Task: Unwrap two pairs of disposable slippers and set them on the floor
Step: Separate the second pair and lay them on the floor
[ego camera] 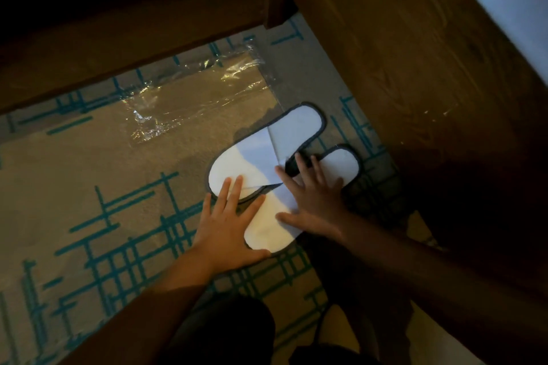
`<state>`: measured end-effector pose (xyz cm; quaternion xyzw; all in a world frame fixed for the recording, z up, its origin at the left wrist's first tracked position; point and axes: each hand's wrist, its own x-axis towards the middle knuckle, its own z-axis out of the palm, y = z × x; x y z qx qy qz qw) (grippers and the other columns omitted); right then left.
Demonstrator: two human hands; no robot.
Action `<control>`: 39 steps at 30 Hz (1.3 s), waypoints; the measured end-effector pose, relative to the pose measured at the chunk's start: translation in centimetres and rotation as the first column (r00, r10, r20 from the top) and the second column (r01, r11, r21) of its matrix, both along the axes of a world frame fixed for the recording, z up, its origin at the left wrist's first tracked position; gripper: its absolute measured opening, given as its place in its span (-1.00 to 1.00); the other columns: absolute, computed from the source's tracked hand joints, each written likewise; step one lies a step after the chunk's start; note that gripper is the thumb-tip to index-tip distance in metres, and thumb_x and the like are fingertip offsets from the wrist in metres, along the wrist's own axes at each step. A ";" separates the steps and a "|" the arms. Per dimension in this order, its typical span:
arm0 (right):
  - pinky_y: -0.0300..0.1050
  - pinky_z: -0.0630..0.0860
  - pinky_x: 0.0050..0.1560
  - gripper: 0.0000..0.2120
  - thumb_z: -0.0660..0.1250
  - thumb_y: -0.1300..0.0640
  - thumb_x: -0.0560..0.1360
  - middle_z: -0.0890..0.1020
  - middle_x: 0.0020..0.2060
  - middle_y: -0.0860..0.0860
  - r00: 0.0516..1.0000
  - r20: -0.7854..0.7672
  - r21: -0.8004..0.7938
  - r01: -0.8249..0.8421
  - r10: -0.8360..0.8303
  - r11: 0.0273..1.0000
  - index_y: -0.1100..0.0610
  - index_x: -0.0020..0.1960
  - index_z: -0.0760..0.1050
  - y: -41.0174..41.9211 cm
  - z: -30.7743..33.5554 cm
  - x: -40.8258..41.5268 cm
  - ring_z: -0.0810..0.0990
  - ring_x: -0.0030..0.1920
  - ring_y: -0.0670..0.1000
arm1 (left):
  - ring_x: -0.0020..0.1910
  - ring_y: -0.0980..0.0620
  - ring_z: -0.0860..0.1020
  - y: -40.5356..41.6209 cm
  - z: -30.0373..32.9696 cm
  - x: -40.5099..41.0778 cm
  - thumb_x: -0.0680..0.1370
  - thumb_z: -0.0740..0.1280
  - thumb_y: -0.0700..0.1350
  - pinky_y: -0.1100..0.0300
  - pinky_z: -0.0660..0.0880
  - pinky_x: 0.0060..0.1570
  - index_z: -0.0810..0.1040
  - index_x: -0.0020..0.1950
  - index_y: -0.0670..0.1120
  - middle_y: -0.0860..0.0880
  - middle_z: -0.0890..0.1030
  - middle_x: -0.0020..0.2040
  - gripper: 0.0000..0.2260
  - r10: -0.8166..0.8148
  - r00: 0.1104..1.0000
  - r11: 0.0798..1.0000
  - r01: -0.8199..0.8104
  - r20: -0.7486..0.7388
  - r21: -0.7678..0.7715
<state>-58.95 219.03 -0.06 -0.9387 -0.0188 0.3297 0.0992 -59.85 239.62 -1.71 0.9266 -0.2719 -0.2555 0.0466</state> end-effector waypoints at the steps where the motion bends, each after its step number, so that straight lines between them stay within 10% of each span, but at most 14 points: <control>1: 0.57 -0.08 0.30 -0.13 0.24 -0.33 0.39 -0.34 0.51 -0.01 1.000 0.001 -0.004 0.017 -0.017 1.000 -0.24 0.48 -0.25 0.2 -0.2 -0.4 -0.35 0.49 0.20 | 0.48 -0.14 -0.32 0.1 -0.2 0.0 0.21 0.09 0.51 -0.33 -0.04 0.39 -0.10 0.48 0.19 -0.13 -0.30 0.50 -0.07 -0.008 0.999 1.000 0.008 0.032 -0.011; 5: 0.61 -0.05 0.27 -0.09 0.28 -0.33 0.37 -0.37 0.50 -0.02 0.998 0.025 0.015 0.058 -0.058 0.998 -0.25 0.47 -0.26 0.6 -0.5 0.3 -0.35 0.49 0.22 | 0.50 -0.25 -0.08 0.6 -0.2 1.7 0.21 0.10 0.50 -0.37 0.14 0.33 0.00 0.46 0.17 -0.23 -0.04 0.54 -0.10 -0.083 0.993 0.996 0.084 0.082 -0.001; 39: 0.59 0.01 0.27 -0.16 0.20 -0.34 0.41 -0.27 0.53 -0.03 0.992 0.079 -0.009 0.101 -0.100 0.995 -0.22 0.48 -0.23 -1.0 -0.7 5.6 -0.31 0.50 0.23 | 0.49 -0.14 -0.33 -0.6 -0.2 8.9 0.29 0.22 0.43 -0.27 -0.10 0.46 -0.11 0.50 0.16 -0.15 -0.31 0.53 -0.09 -0.170 0.985 0.985 0.169 0.020 0.010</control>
